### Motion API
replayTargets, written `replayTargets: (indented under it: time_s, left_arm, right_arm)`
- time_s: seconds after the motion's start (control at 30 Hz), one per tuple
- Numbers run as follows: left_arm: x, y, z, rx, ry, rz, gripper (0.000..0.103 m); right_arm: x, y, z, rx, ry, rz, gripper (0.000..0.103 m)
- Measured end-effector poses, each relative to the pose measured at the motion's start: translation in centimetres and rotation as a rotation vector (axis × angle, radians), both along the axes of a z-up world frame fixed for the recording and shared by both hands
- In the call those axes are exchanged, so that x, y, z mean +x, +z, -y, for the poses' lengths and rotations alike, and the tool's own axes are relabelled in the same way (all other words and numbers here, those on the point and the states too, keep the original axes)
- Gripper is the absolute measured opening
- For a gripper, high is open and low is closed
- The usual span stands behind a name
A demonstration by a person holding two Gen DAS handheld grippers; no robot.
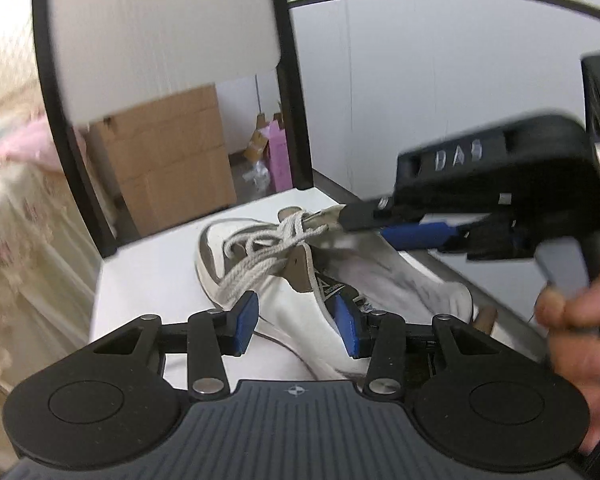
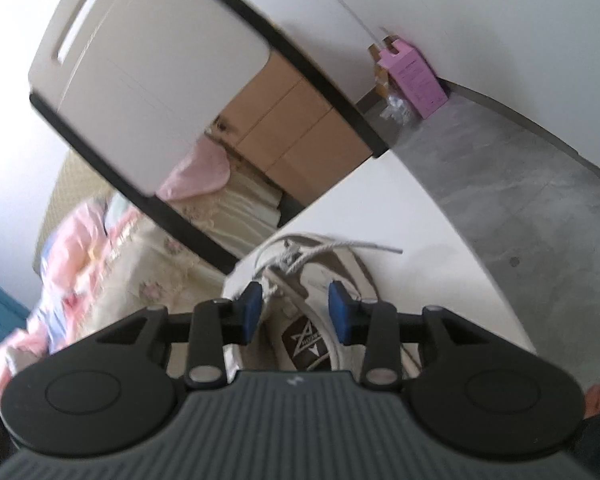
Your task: Lace up shoes with both hands
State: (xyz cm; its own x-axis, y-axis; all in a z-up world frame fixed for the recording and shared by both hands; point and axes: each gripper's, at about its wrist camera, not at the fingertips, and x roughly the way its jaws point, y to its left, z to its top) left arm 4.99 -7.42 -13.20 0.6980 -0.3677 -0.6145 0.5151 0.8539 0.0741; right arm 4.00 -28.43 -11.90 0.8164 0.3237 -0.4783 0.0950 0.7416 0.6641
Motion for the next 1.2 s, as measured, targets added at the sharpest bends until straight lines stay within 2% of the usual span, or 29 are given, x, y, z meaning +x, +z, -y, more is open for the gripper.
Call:
replayTargets:
  time_s: [0.07,0.13,0.17,0.23,0.4,0.57,0.67,0.77,0.83,1.03,1.1,1.13,1.17,1.2]
  left_arm:
    - [0.5,-0.2,-0.1,-0.021,0.009,-0.011,0.045]
    - [1.0,-0.3,-0.5,-0.046,0.025,-0.031,0.039]
    - [1.2,-0.4,-0.6,-0.048,0.036,-0.042,0.033]
    - [1.3,-0.4,-0.8,-0.041,0.064,-0.045,0.032]
    - [1.0,0.1,-2.2,-0.058,0.097,-0.061,0.030]
    - [0.8,0.6,-3.7,-0.068,0.138,-0.068,0.030]
    - [1.2,0.8,-4.3,-0.092,0.148,-0.047,0.030]
    - [1.9,0.7,-4.2,-0.105,0.149,-0.033,0.030]
    - [2.6,0.4,-4.0,-0.118,0.149,-0.040,0.030]
    - [3.2,0.0,-3.6,-0.112,0.154,-0.039,0.030]
    - [3.3,-0.1,-3.7,-0.107,0.166,-0.037,0.021]
    - [3.4,-0.2,-3.7,-0.103,0.173,-0.036,0.020]
    - [3.3,-0.2,-3.7,-0.102,0.176,-0.037,0.019]
    - [3.3,-0.1,-3.8,-0.103,0.178,-0.037,0.018]
  right_arm:
    - [0.1,0.1,-0.8,-0.064,0.008,0.005,0.026]
    - [0.1,0.1,-1.3,-0.088,0.012,0.015,0.022]
    - [0.2,-0.1,-1.4,-0.072,0.020,0.016,0.022]
    - [0.5,-0.5,-1.8,-0.046,0.043,0.013,0.021]
    - [0.6,-0.1,-4.0,-0.093,0.106,0.013,0.020]
    - [0.6,0.0,-4.8,-0.046,0.144,-0.009,0.024]
    - [0.9,-0.3,-3.6,0.099,0.102,-0.040,0.032]
    - [0.9,-1.7,-1.9,0.317,0.019,-0.070,0.032]
    - [1.0,-2.5,-1.2,0.424,-0.031,-0.083,0.032]
    - [2.2,-3.4,-1.4,0.470,-0.095,-0.105,0.034]
    - [2.3,-4.0,-1.4,0.498,-0.123,-0.101,0.034]
    - [2.3,-4.2,-1.4,0.511,-0.135,-0.094,0.030]
    - [2.4,-4.3,-1.4,0.519,-0.144,-0.087,0.014]
    - [2.4,-4.4,-1.4,0.521,-0.155,-0.085,0.007]
